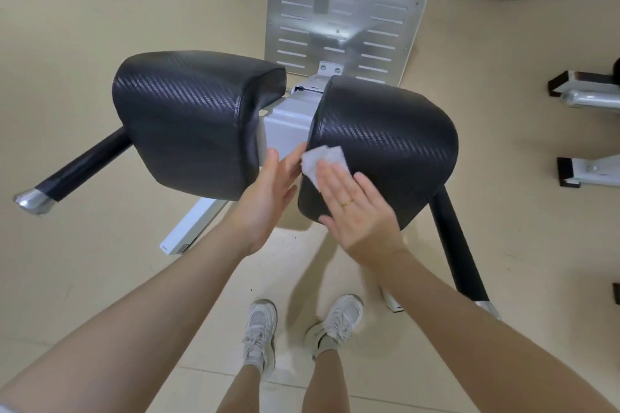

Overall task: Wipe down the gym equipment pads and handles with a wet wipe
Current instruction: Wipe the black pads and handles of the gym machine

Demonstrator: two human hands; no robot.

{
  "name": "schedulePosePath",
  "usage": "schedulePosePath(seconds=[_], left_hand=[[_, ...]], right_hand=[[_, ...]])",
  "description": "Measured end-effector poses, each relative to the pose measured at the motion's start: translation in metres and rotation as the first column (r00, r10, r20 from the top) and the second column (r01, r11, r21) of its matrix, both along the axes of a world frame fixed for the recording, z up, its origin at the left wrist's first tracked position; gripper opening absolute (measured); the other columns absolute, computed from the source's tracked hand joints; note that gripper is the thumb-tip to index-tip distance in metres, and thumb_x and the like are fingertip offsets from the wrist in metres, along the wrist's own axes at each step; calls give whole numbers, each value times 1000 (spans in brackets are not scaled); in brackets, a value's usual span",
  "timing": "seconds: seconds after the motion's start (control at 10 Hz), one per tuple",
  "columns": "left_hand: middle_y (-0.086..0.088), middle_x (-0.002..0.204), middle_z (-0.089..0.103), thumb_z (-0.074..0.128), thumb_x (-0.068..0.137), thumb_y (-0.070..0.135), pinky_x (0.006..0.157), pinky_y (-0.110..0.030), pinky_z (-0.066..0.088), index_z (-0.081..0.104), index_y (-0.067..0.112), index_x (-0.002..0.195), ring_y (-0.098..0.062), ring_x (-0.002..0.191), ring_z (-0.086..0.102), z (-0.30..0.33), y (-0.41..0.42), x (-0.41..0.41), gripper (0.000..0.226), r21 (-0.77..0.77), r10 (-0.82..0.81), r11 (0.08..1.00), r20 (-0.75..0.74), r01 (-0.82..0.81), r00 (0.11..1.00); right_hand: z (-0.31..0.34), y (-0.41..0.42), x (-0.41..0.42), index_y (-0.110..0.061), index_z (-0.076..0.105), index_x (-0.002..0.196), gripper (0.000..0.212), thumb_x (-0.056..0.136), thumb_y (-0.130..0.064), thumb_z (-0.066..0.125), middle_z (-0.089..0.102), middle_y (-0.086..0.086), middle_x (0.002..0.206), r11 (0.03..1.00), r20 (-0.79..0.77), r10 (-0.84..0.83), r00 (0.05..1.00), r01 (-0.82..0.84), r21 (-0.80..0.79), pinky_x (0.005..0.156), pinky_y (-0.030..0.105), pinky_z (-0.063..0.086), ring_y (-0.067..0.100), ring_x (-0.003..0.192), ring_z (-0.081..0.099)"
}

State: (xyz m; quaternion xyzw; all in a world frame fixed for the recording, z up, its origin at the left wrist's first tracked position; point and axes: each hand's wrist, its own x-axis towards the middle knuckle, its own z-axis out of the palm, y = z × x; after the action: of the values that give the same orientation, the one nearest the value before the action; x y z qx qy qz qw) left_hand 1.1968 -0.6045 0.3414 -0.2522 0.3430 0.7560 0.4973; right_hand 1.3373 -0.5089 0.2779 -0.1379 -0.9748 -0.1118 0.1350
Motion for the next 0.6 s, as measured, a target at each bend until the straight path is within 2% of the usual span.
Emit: schedulePosePath(seconds=[0.1,0.2,0.3,0.4,0.5,0.6], left_hand=[[22,148,31,4,99,50,115,-28,14,29,45,138,3,137,23,2,-6,-1,47,-453,-685,708,-627,543,371],[22,148,30,2,97,52,116,-29,17,28,38,143,2,138,24,-6,-12,0,54,-407,-725,670,-538,621,430],[25,145,33,2,96,54,116,-30,17,28,40,143,3,137,25,-19,-23,0,55,-395,-751,634,-522,665,405],[26,146,31,3,96,55,114,-25,19,27,42,143,4,137,25,-36,-27,-2,54,-403,-756,615,-545,678,362],[25,150,26,5,94,58,111,-21,18,24,49,141,5,138,22,-53,-29,-1,52,-426,-748,610,-589,668,308],[29,149,25,6,95,57,110,-19,18,24,52,140,9,136,21,-61,-33,3,49,-412,-723,628,-623,660,299]], right_hand=[[15,3,-12,-4,37,141,52,96,-30,40,36,10,148,1000,-106,-20,994,21,7,112,36,28,24,138,32],[14,-6,-23,-6,31,143,52,99,-34,32,30,14,149,996,-113,-80,990,83,24,114,37,22,27,139,30],[-9,-23,-23,-7,28,144,55,98,-35,38,24,11,150,983,-169,-185,968,185,-19,117,36,16,24,140,25],[-58,-50,-5,-4,26,144,66,91,-36,50,24,10,151,975,-74,-217,973,213,-61,116,35,11,25,138,24],[-99,-77,11,-3,31,141,68,86,-35,53,28,10,148,959,33,-278,960,280,-46,115,36,16,23,135,29],[-110,-87,6,-3,35,139,66,84,-33,56,33,9,145,934,-13,-356,934,356,-39,117,34,12,22,134,31]])
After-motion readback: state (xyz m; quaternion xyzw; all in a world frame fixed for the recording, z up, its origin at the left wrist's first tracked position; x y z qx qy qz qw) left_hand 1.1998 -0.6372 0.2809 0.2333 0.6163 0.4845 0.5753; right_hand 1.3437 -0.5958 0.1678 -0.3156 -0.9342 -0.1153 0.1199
